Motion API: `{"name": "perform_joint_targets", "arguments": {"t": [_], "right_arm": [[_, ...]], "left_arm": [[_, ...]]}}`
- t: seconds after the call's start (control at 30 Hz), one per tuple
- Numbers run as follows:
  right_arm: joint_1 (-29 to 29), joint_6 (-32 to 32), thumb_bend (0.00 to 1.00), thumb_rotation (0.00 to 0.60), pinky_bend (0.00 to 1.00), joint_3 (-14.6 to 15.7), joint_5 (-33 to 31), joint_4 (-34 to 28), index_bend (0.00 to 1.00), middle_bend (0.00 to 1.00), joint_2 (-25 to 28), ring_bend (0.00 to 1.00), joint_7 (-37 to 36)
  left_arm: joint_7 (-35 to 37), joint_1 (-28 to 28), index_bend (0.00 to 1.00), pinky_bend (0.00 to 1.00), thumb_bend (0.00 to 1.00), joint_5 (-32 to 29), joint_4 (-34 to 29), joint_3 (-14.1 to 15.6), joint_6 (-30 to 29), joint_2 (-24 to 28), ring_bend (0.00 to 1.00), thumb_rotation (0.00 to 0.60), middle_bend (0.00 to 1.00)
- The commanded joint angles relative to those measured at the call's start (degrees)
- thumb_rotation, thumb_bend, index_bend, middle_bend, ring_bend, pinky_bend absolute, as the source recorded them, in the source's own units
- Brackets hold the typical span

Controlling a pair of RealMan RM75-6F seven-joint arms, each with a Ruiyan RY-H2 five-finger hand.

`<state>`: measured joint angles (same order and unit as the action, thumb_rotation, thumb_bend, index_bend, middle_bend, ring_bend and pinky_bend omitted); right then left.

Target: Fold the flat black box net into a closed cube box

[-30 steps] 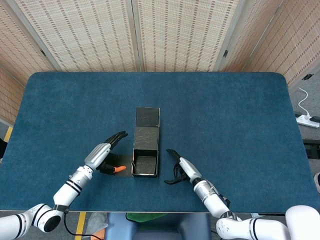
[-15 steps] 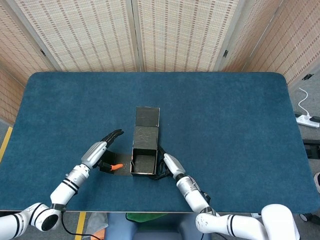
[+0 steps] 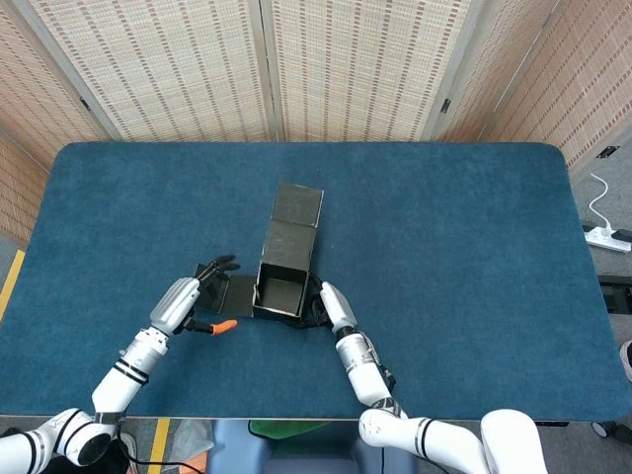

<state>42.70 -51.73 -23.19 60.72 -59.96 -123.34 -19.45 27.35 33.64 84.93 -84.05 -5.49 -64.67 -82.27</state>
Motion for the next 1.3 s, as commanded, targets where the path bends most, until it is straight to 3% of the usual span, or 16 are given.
{"name": "perform_joint_targets", "arguments": {"t": [0.03,0.13,0.23,0.33,0.37,0.4,0.67,0.8,1.03,1.3], "right_arm": [[1.42,3.01,0.35,0.6,1.0,-4.36,-0.43,-1.72,0.57,0.66,2.05,0.78,-4.44],[1.72,6.41,0.35,0.6,1.0,-8.02,-2.55,-5.46,0.58,0.66,5.03,0.78,-7.99],[1.72,6.92,0.35,0.6,1.0,-8.37,-2.95,-6.02,0.58,0.66,5.56,0.78,-8.22],[1.18,9.23,0.34,0.6,1.0,-10.45,-4.88,-9.95,0.58,0.66,8.6,0.78,-10.23],[0.65,10.29,0.34,0.6,1.0,-11.05,-5.95,-11.94,0.58,0.66,10.07,0.78,-11.02],[-0.87,12.03,0.34,0.6,1.0,-11.46,-7.38,-15.62,0.58,0.66,12.62,0.78,-12.52],[-5.67,15.95,0.34,0.6,1.0,-8.59,-10.33,-26.2,0.58,0.65,21.22,0.78,-14.11],[-7.17,16.13,0.34,0.6,1.0,-6.77,-9.6,-29.0,0.58,0.64,23.46,0.78,-14.36],[-7.74,14.74,0.34,0.6,1.0,-2.97,-6.72,-29.78,0.58,0.63,24.33,0.78,-12.27],[-7.17,12.67,0.34,0.6,1.0,0.79,-3.51,-28.79,0.58,0.63,23.04,0.78,-9.34]], "left_arm": [[2.03,0.15,0.52,0.83,0.25,5.97,0.37,2.81,-0.66,1.58,0.78,0.6,0.55],[6.94,1.78,0.57,0.87,0.25,10.85,-0.47,5.76,0.63,3.26,0.83,0.6,0.59],[8.16,2.19,0.57,0.88,0.25,11.65,-0.47,6.27,0.94,3.65,0.85,0.6,0.6],[13.64,5.15,0.53,0.89,0.26,16.33,-0.15,9.59,3.96,4.83,0.89,0.6,0.57],[13.66,6.27,0.51,0.89,0.26,17.59,1.07,10.39,5.21,4.41,0.89,0.6,0.56],[9.2,7.22,0.49,0.89,0.26,17.25,5.0,9.79,7.46,1.69,0.89,0.6,0.55],[-0.23,6.56,0.37,0.89,0.26,9.6,16.66,4.95,7.91,-7.84,0.89,0.6,0.43],[-0.74,5.0,0.34,0.89,0.28,8.17,20.17,2.72,2.19,-10.6,0.89,0.6,0.41],[0.78,3.08,0.37,0.89,0.34,10.59,22.82,1.41,-9.01,-11.44,0.89,0.6,0.41],[-0.61,3.86,0.4,0.89,0.35,13.47,21.59,2.38,-12.29,-9.94,0.89,0.6,0.44]]}}
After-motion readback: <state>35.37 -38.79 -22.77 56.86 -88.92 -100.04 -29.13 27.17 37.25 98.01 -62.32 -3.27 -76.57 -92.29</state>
